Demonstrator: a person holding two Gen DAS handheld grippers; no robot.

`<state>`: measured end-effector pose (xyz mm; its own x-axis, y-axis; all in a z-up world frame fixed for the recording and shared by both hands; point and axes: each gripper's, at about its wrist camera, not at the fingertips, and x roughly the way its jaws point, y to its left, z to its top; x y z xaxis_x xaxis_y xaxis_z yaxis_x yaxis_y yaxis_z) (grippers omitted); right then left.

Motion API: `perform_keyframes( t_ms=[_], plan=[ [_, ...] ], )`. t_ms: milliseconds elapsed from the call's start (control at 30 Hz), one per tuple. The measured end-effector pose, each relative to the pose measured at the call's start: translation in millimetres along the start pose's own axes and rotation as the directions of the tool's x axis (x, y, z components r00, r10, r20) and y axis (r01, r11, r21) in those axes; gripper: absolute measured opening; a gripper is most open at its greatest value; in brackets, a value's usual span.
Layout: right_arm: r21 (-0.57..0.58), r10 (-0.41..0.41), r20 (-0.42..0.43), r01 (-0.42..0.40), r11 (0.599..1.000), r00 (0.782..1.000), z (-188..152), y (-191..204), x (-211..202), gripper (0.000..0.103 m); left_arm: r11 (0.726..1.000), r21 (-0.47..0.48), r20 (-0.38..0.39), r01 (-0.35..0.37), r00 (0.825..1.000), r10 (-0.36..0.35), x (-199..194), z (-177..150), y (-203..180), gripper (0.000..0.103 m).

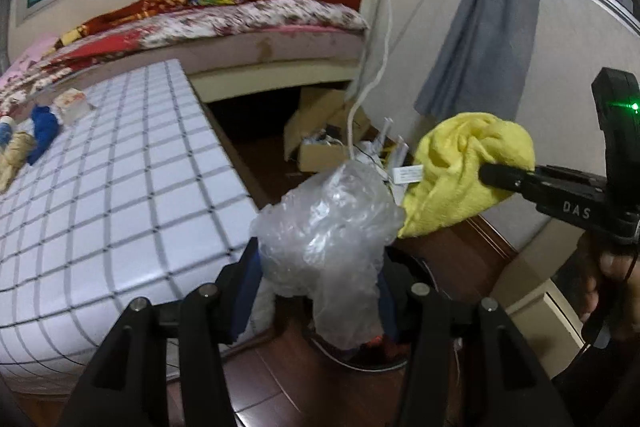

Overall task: Collect trash
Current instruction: 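Carry plastic bag and yellow cloth over the bin and open both tools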

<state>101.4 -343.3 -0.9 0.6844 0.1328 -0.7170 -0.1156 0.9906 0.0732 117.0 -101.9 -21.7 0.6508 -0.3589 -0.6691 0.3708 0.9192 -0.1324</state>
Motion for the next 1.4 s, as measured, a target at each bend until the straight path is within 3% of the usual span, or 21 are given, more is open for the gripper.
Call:
perform_keyframes(
  t_ms=[467, 833, 933, 1000, 1033, 1067, 1133, 1233, 1333, 1400],
  plan=[
    [0.010, -0.024, -0.145, 0.026, 1.000, 0.989, -47.3, -33.6, 21.9, 0.021, 0.997, 0.053, -0.141, 0.058, 0.989, -0.050, 51.8, -30.0, -47.4, 0.052],
    [-0.087, 0.013, -0.251, -0.036, 0.996, 0.968, -69.9, -16.7, 59.5, 0.021, 0.996, 0.032, -0.244, 0.081, 0.967, -0.071, 93.7, -44.2, -48.4, 0.053],
    [-0.120, 0.023, -0.294, -0.061, 0.991, 0.956, -73.5, -9.3, 78.0, 0.022, 0.996, 0.020, -0.270, 0.081, 0.960, -0.073, 102.8, -48.9, -45.7, 0.054],
    [-0.142, 0.022, -0.334, -0.073, 0.987, 0.942, -77.8, -5.3, 92.3, 0.023, 0.998, 0.012, -0.282, 0.064, 0.958, -0.058, 108.6, -50.7, -43.1, 0.069],
    [-0.154, 0.005, -0.362, -0.064, 0.986, 0.932, -80.8, -4.9, 100.7, 0.029, 0.999, 0.014, -0.288, 0.045, 0.957, -0.039, 110.6, -51.7, -41.4, 0.085],
    [-0.165, -0.016, -0.373, -0.049, 0.985, 0.928, -83.2, -4.6, 105.4, 0.052, 0.999, 0.013, -0.285, 0.029, 0.958, -0.024, 111.4, -53.3, -39.1, 0.093],
    [-0.213, -0.088, -0.373, 0.007, 0.977, 0.924, -88.5, -4.9, 114.5, 0.084, 1.000, 0.003, -0.285, 0.017, 0.958, -0.015, 112.6, -55.2, -33.9, 0.098],
    [-0.213, -0.113, -0.411, 0.025, 0.977, 0.904, -91.2, -12.6, 121.2, 0.088, 1.000, -0.004, -0.294, -0.021, 0.956, 0.019, 115.2, -62.1, -23.3, 0.101],
    [-0.200, -0.130, -0.426, 0.047, 0.979, 0.895, -90.9, -19.9, 122.5, 0.102, 0.999, -0.023, -0.305, -0.042, 0.952, 0.033, 117.6, -67.2, -14.0, 0.101],
    [-0.206, -0.137, -0.423, 0.052, 0.977, 0.896, -90.7, -18.8, 120.9, 0.102, 0.998, -0.032, -0.306, -0.054, 0.951, 0.041, 117.2, -70.3, -9.3, 0.101]
  ],
)
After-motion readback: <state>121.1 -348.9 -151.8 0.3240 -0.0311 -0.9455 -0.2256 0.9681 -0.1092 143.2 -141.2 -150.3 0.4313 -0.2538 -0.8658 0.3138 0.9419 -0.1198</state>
